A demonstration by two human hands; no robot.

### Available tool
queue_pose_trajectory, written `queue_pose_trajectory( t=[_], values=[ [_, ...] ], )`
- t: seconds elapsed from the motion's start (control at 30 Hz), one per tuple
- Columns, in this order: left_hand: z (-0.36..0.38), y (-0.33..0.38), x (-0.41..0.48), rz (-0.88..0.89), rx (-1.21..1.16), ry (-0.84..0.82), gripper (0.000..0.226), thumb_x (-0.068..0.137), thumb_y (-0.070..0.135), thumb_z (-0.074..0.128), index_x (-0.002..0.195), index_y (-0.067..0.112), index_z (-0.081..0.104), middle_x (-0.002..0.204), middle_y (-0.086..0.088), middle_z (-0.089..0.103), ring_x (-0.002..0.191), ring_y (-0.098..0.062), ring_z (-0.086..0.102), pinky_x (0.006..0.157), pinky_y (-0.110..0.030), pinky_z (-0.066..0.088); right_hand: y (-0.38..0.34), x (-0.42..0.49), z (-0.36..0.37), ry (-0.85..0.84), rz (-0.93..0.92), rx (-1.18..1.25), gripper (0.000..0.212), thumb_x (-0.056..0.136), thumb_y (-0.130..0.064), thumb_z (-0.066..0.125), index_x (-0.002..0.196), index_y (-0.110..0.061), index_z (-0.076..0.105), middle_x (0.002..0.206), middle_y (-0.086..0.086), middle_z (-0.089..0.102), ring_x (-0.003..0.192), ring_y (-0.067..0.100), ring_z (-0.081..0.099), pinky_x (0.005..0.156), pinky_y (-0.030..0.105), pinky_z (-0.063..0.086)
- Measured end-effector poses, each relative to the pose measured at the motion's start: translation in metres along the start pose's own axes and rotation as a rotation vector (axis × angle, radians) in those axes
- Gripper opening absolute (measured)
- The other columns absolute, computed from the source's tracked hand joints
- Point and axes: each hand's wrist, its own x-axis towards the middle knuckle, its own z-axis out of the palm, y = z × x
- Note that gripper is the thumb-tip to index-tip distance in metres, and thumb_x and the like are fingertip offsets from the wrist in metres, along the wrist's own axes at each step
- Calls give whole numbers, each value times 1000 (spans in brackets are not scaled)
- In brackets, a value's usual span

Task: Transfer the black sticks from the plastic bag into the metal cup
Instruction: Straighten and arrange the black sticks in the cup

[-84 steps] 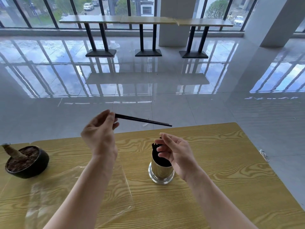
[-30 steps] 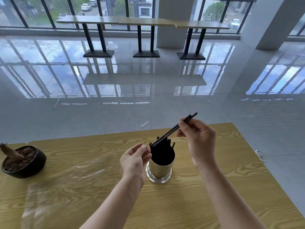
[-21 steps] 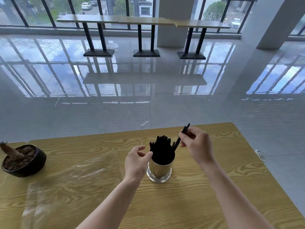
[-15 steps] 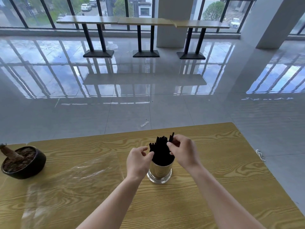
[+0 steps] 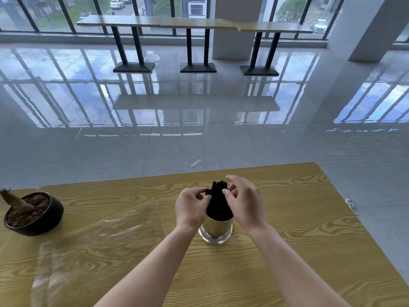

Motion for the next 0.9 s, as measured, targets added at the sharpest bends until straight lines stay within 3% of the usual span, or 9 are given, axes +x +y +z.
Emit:
queue_pose_trajectory(
  t=[0.2, 0.27, 0.37, 0.53, 0.67, 0.8, 0.9],
  values=[
    [4, 3, 1, 52, 44, -10, 26, 85, 20, 75, 111, 19, 76, 95, 2, 70, 87, -11, 64, 82, -27, 53, 1, 2, 5, -143, -115, -148, 12, 88, -8, 72, 98, -9, 77, 93, 5, 70, 80, 25, 69, 70, 35, 58],
    [4, 4, 2, 44, 25, -21, 30, 84, 20, 76, 114, 18, 75, 93, 5, 72, 89, -12, 66, 86, -29, 54, 1, 2, 5, -102, -127, -133, 12, 87, -6, 72, 98, -9, 77, 92, 5, 70, 81, 25, 68, 69, 34, 58],
    [4, 5, 3, 35, 26, -31, 31, 84, 18, 75, 115, 18, 74, 89, 10, 71, 91, -12, 68, 88, -31, 55, -3, 7, 5, -26, -204, -246, 30, 86, -10, 72, 116, -12, 71, 106, -2, 73, 95, 21, 62, 74, 31, 56],
    [2, 4, 2, 29, 20, -52, 31, 82, 13, 75, 112, 18, 76, 88, 9, 74, 88, -12, 69, 85, -30, 56, -3, 13, 16, -240, -244, -420, 40, 99, -23, 47, 137, -19, 58, 137, -11, 61, 121, 23, 44, 96, 40, 41],
    [3, 3, 2, 43, 1, -59, 23, 80, 11, 74, 99, 23, 80, 77, 14, 71, 78, -9, 68, 75, -28, 57, 4, 12, 15, -296, -204, -388, 47, 101, -22, 45, 147, -26, 46, 154, -7, 44, 143, 24, 27, 111, 45, 32],
    [5, 1, 2, 71, 11, -38, 23, 79, 12, 76, 97, 25, 80, 68, 14, 66, 70, -8, 64, 68, -24, 53, 18, 12, 2, -119, -46, -187, 51, 97, -10, 56, 147, -15, 48, 142, 0, 57, 133, 23, 42, 109, 36, 41],
    [7, 0, 2, 114, 67, -43, 24, 80, 18, 80, 102, 26, 79, 73, 11, 61, 71, -9, 59, 67, -24, 48, 31, 6, -5, -145, 27, -195, 52, 99, -19, 56, 149, -18, 45, 134, -1, 59, 122, 21, 44, 98, 31, 43]
  ],
)
